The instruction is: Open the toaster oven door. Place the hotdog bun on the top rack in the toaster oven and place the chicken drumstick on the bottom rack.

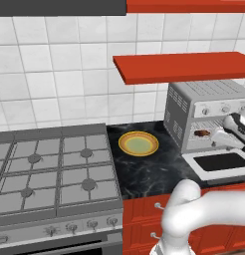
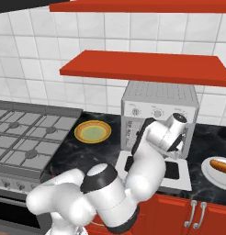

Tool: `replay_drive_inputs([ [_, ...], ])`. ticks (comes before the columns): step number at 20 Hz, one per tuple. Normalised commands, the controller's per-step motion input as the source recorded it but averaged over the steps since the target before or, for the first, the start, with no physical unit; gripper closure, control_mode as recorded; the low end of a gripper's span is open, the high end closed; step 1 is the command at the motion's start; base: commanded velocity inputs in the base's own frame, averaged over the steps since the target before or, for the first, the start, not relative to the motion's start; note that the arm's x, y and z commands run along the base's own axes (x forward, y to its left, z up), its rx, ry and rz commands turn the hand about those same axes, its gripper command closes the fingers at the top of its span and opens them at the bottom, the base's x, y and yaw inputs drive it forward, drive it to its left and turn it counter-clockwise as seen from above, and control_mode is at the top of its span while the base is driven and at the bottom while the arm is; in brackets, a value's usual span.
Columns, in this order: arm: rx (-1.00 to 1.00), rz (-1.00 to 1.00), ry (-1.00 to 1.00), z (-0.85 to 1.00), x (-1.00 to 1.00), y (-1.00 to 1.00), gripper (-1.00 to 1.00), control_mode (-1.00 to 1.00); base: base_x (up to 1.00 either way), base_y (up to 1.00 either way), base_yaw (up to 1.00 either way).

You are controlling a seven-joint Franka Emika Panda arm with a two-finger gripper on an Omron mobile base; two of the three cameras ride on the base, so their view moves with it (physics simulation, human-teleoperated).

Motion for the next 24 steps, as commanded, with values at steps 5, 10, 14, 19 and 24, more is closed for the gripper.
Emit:
replay_drive_inputs([
  [5, 0.00, 0.04, -0.01, 0.79, -0.75, -0.38, -1.00, -1.00, 0.00, 0.00, 0.00],
  [10, 0.01, 0.14, -0.12, 0.48, -0.80, -0.09, -1.00, -1.00, 0.00, 0.00, 0.00],
  [14, 0.05, 0.12, -0.13, 0.40, -0.22, 0.00, -1.00, -1.00, 0.00, 0.00, 0.00],
  [19, 0.02, 0.14, -0.23, 0.16, -0.02, 0.00, -1.00, -1.00, 0.00, 0.00, 0.00],
  [24, 0.02, 0.08, -0.29, 0.01, 0.00, 0.00, -1.00, -1.00, 0.00, 0.00, 0.00],
])
